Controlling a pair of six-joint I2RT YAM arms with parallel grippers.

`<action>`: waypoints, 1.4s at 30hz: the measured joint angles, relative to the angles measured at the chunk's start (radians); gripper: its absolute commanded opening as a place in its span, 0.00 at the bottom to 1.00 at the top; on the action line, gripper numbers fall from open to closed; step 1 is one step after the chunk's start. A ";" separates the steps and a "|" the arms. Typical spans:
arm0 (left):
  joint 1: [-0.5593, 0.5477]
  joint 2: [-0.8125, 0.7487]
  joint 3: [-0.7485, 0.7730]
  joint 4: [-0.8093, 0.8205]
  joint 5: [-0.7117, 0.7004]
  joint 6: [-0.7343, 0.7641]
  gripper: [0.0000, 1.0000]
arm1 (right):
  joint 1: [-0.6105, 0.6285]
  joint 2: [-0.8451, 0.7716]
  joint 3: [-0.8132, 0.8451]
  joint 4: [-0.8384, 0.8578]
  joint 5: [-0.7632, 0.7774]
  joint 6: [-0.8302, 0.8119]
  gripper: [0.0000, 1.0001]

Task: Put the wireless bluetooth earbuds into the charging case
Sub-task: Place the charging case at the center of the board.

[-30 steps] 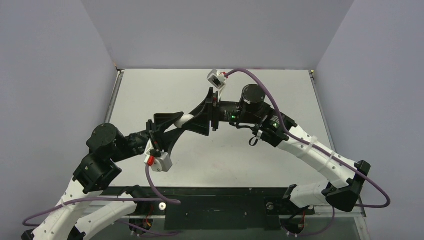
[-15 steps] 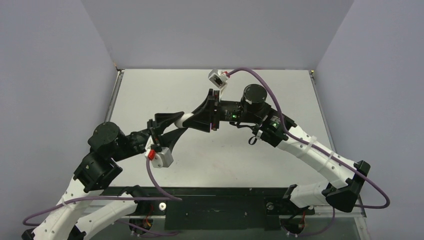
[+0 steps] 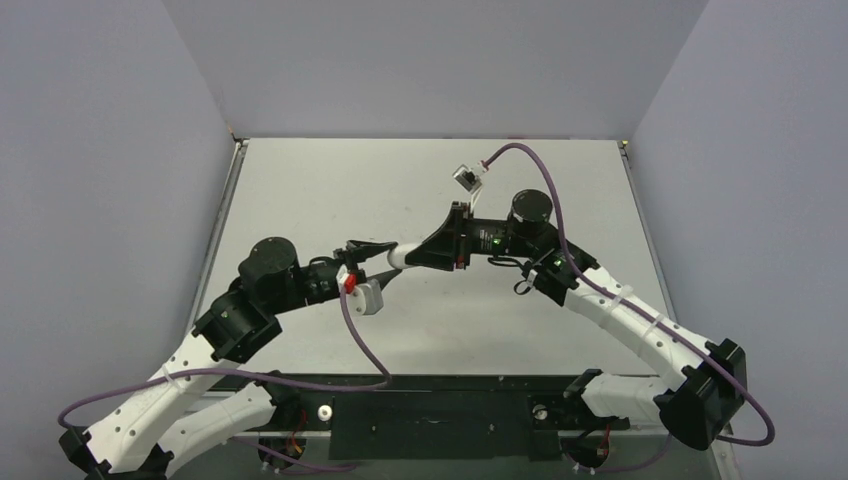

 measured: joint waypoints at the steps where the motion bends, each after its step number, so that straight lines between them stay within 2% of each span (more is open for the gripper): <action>1: 0.000 0.000 -0.002 0.003 -0.007 -0.007 0.39 | -0.011 -0.002 -0.008 0.008 -0.009 0.011 0.00; 6: 0.037 -0.096 0.000 -0.026 -0.106 -0.025 0.39 | -0.196 -0.036 -0.031 0.013 0.051 0.033 0.00; 10: 0.037 -0.145 0.025 -0.019 -0.124 -0.021 0.39 | -0.207 -0.042 -0.029 -0.027 0.063 0.008 0.00; 12: 0.037 -0.143 0.026 -0.021 -0.139 -0.021 0.43 | -0.222 -0.053 -0.034 -0.050 0.063 -0.001 0.00; 16: 0.037 -0.129 0.026 -0.029 -0.171 -0.051 0.46 | -0.373 -0.079 -0.100 -0.073 0.117 0.004 0.00; 19: 0.037 -0.121 0.026 -0.029 -0.223 -0.137 0.47 | -0.486 -0.052 -0.153 -0.122 0.172 0.001 0.00; 23: 0.044 -0.118 -0.010 -0.023 -0.351 -0.327 0.47 | -0.586 0.079 -0.186 -0.195 0.239 -0.011 0.00; 27: 0.100 -0.138 -0.095 -0.037 -0.420 -0.540 0.48 | -0.620 0.238 -0.186 -0.217 0.282 -0.020 0.00; 33: 0.243 -0.175 -0.227 -0.046 -0.405 -0.846 0.48 | -0.636 0.425 -0.177 -0.190 0.310 0.002 0.00; 37: 0.299 -0.199 -0.312 -0.045 -0.389 -0.947 0.48 | -0.636 0.523 -0.178 -0.115 0.310 0.049 0.00; 42: 0.325 -0.228 -0.393 -0.057 -0.388 -0.985 0.48 | -0.637 0.578 -0.172 -0.038 0.290 0.082 0.00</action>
